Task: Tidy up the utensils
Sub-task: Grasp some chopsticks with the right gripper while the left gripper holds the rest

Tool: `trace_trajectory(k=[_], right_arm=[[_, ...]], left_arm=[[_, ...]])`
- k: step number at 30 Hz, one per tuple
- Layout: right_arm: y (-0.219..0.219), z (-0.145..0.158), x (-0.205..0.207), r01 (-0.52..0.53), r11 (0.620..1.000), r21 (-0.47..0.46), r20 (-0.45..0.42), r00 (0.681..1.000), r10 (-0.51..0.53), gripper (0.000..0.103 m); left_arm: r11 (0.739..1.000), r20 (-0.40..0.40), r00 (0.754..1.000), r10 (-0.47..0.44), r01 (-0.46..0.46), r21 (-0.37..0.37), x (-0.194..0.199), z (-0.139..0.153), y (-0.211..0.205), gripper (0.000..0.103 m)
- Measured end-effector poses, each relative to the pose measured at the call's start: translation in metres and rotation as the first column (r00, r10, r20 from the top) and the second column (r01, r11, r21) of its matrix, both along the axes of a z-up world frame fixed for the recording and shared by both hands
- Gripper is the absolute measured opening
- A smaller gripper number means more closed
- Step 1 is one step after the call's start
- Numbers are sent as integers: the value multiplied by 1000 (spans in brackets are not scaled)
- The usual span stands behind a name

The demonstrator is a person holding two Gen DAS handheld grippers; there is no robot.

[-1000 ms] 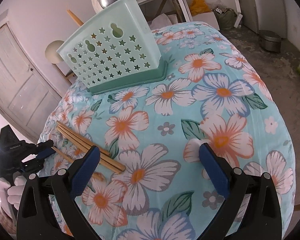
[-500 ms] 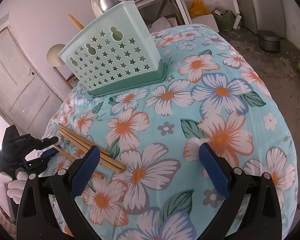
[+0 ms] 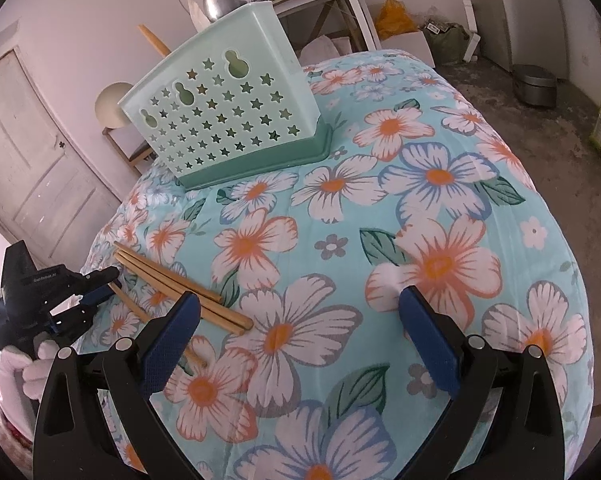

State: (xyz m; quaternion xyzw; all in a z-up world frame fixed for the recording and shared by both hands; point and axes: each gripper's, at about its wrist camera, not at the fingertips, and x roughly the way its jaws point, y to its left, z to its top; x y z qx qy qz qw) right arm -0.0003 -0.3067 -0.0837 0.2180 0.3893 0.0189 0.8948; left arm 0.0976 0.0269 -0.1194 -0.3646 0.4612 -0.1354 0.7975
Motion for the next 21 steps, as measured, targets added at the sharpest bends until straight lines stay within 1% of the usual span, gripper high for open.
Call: trace_trajectory(k=[4,6,8,10,11,13,16,18,19,21], right_arm=[[3,5,5,-5,1000,-17,-44,999,4,97],[8,11,6,-34,999,-14,-46,998,33,97],[14,22,6,-68,998,-16,-13,998,68,96],[24,35,6,-92,994,-51,23,995,93,96],[31,45,8,-116,990,-76,46,992,119,93],[44,59,13,-154,982,-107,74,984,163,88],[67,76,29,-230,960,-157,89,965,246,81],[89,83,47,-299,934,-195,73,945,318,77],[97,85,53,-322,923,-209,66,938,342,73],[120,91,68,-387,890,-240,55,910,410,71]], left_arm=[[997,56,998,-37,33,74,-10,7,0,15],[993,86,994,-60,50,110,-18,10,2,16],[989,115,990,-79,63,135,-25,12,5,16],[984,143,985,-96,72,162,-31,13,9,17],[981,161,982,-103,73,181,-34,14,11,17],[978,180,977,-114,78,195,-38,14,14,18],[975,207,970,-126,83,204,-44,13,19,19],[975,221,967,-129,83,205,-46,11,21,19],[975,226,965,-130,83,205,-47,11,21,20],[976,238,963,-130,81,204,-49,9,23,20]])
